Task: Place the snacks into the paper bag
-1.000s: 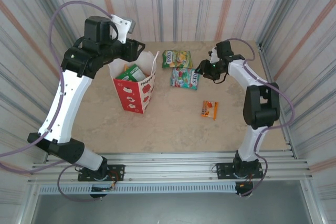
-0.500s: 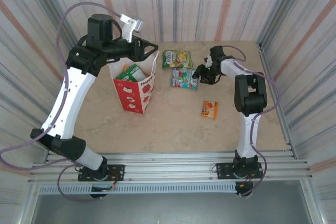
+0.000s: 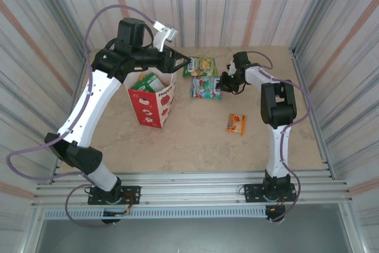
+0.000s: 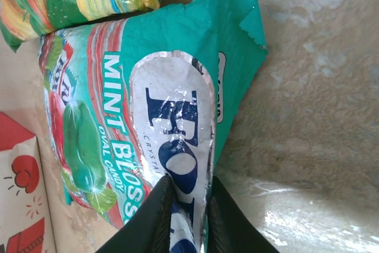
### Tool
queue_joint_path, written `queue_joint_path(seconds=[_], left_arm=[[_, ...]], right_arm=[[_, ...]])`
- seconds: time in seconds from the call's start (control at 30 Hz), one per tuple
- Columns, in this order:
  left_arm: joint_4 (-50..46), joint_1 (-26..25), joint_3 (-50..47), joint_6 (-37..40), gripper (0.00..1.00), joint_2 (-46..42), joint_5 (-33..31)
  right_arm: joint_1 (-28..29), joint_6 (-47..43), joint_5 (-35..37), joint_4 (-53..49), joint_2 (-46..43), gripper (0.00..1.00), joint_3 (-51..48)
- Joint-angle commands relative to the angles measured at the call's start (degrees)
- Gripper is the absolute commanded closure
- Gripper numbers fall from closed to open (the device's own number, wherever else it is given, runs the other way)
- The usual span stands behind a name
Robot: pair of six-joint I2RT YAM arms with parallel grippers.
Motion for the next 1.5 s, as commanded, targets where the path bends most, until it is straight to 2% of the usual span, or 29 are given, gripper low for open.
queue_joint_path(seconds=[0.0, 0.23, 0.43, 0.63, 0.83, 1.0, 1.23, 1.47], left_arm=[[-0.5, -0.2, 2.4, 1.8, 0.45, -0.3, 0.2], [-2.7, -0.1, 3.1, 4.1, 0.45, -0.9, -0.4], [-4.0, -0.2, 3.1, 7.6, 0.44, -2.1, 1.3], [-5.0, -1.0, 2.4, 14.5, 0.4, -3.2, 3.6], [-7.6, -5.2, 1.7, 25.9, 0.34, -3.3, 2.1], [-8.0, -6.6, 1.8, 28.8, 0.3, -1.9, 3.4], [-10.4, -8.0, 2.3, 33.3, 0.26, 0.7, 6.5], [-14.5, -10.4, 5.6, 35.9, 0.27, 4.8, 5.9]], right_arm=[[0.6, -1.9, 1.4, -0.1, -2.8, 0.88, -0.6], [1.6, -10.0, 3.0, 0.5, -14.9, 0.99, -6.5], [2.3, -18.6, 2.8, -2.2, -25.5, 1.0, -10.6], [4.2, -34.4, 0.9, -7.4, -38.1, 1.0, -14.1], [6.4, -52.2, -4.9, -13.3, -50.4, 1.0, -16.6], [7.1, -62.6, -10.6, -17.6, -56.6, 1.0, -16.4], [7.1, -67.9, -14.4, -21.1, -59.9, 1.0, -14.0], [7.2, -68.2, -17.7, -18.1, -61.3, 1.0, -13.4]])
